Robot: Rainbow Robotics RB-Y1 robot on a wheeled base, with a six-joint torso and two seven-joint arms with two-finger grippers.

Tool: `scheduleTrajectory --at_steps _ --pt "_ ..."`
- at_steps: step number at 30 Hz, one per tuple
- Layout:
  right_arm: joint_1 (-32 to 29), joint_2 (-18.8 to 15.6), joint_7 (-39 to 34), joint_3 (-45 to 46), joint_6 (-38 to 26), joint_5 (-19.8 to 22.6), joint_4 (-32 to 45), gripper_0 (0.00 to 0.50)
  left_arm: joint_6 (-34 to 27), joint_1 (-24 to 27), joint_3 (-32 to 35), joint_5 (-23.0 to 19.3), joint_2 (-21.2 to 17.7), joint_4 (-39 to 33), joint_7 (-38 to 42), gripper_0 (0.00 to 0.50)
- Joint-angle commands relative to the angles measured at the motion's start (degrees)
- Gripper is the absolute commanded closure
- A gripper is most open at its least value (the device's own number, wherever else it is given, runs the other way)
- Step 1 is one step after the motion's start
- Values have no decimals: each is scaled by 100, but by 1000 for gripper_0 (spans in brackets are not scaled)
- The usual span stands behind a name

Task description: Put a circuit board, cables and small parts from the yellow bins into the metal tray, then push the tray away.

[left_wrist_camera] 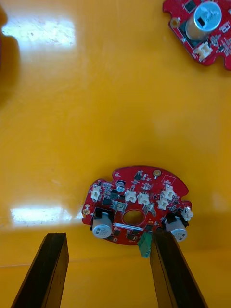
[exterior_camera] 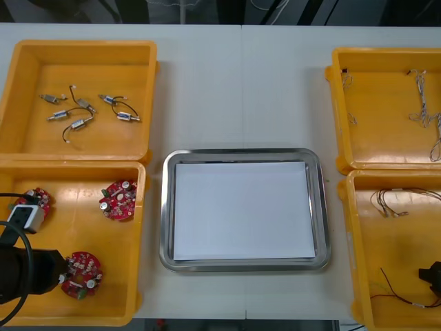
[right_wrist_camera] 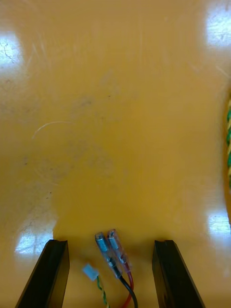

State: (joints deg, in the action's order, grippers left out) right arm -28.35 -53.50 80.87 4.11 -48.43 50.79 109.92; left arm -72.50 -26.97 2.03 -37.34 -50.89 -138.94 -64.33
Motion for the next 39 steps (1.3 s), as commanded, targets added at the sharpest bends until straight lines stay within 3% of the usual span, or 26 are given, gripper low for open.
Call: scheduleTrajectory --at_steps 1,10,11,13,14,25,39 --pt "57 68 122 -183 79 -60 -85 0 174 -194 -238 236 -219 -72 -27 0" --pt "48 77 122 -183 79 -60 -85 0 649 -229 -361 218 -237 315 -45 0" --pt "48 77 104 -183 79 -60 -85 197 649 -229 -370 227 -237 333 -45 0" --pt "48 77 87 -183 79 -43 -85 437 649 -229 -387 218 -237 359 -45 0" --pt "48 77 87 -183 79 -34 -85 500 658 -238 -396 218 -237 386 -45 0" --pt "31 59 69 81 0 -8 55 500 860 -344 -510 192 -237 596 -45 0" --pt "22 -284 8 986 -1116 212 961 500 1194 -361 -704 209 -237 887 -71 0"
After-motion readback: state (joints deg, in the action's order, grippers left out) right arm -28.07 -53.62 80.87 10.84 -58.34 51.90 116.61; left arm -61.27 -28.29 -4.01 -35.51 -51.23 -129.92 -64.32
